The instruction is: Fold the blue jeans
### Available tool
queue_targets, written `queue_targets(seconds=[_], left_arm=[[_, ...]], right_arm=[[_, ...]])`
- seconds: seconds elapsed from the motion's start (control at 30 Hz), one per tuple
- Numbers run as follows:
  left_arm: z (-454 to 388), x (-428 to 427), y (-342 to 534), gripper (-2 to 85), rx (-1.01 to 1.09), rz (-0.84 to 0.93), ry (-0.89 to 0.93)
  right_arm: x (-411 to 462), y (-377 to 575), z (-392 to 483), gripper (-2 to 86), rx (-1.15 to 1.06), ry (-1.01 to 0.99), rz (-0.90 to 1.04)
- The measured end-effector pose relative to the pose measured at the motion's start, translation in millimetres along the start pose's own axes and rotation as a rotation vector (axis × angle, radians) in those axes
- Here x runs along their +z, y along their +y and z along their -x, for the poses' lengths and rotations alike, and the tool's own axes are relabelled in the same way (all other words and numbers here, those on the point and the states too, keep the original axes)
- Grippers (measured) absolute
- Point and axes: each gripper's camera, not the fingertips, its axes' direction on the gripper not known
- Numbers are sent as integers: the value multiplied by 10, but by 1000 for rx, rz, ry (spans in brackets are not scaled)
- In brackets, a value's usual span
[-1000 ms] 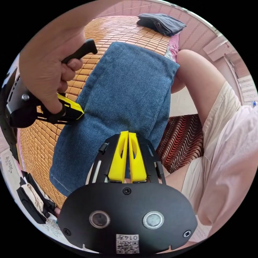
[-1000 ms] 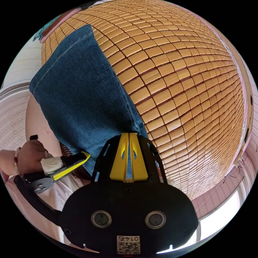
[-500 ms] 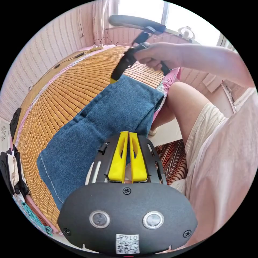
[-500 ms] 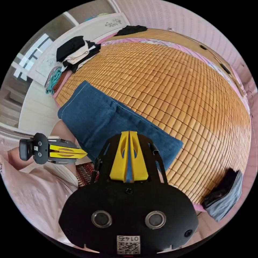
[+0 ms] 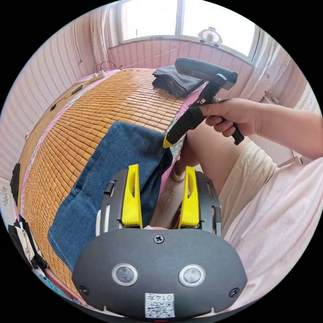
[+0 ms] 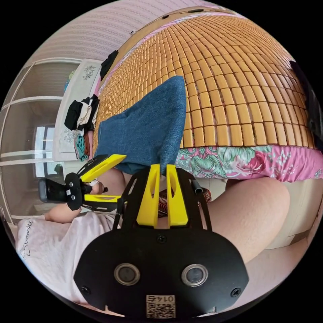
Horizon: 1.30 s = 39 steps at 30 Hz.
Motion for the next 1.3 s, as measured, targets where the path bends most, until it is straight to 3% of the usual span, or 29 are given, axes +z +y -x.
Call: queue_targets(seconds=[0.13,0.2,0.27,0.43,0.47,0.53,0.6,0.67,0.73,0.93,1.17,1.3], left_arm=[[-134,-72,-28,181,21,-41,-42],[-196,-127,25,64,-5,-4,-163],[-188,-142,108,37,-8,33,-121],[-173,-309,417,20,-61,-18,-43],[-186,-365,490,19,-63,-29,-39],[-199,-442,599,17,-67,-42,-25],[-198,-533,730,16,-73,-51,-9],[-175,-592,808,16,-85,-56,-2],[-123,-660,861,16,-105,-77,-7],[116,-927,677,17,-121,-233,49],[587,-1054,446,34,-270,-440,250],[923,-1156,876,37,-371,-457,175]], right_arm=[[-526,274,212,33,-150,-129,-22],[-694,412,300,39,-203,-158,-35],[-934,583,264,56,-237,-100,-45],[-1358,796,-483,170,13,-109,-212],[-1337,796,-654,233,76,-129,-200],[-1257,784,-841,241,133,-162,-170],[-1210,787,-965,230,156,-265,-181],[-1219,816,-1097,104,205,-353,-214],[-1287,853,-1174,61,217,-466,-258],[-1953,981,-1206,30,137,-625,-428],[-2911,926,-758,28,-24,-470,-544],[-2690,644,-219,35,-136,-454,-447]])
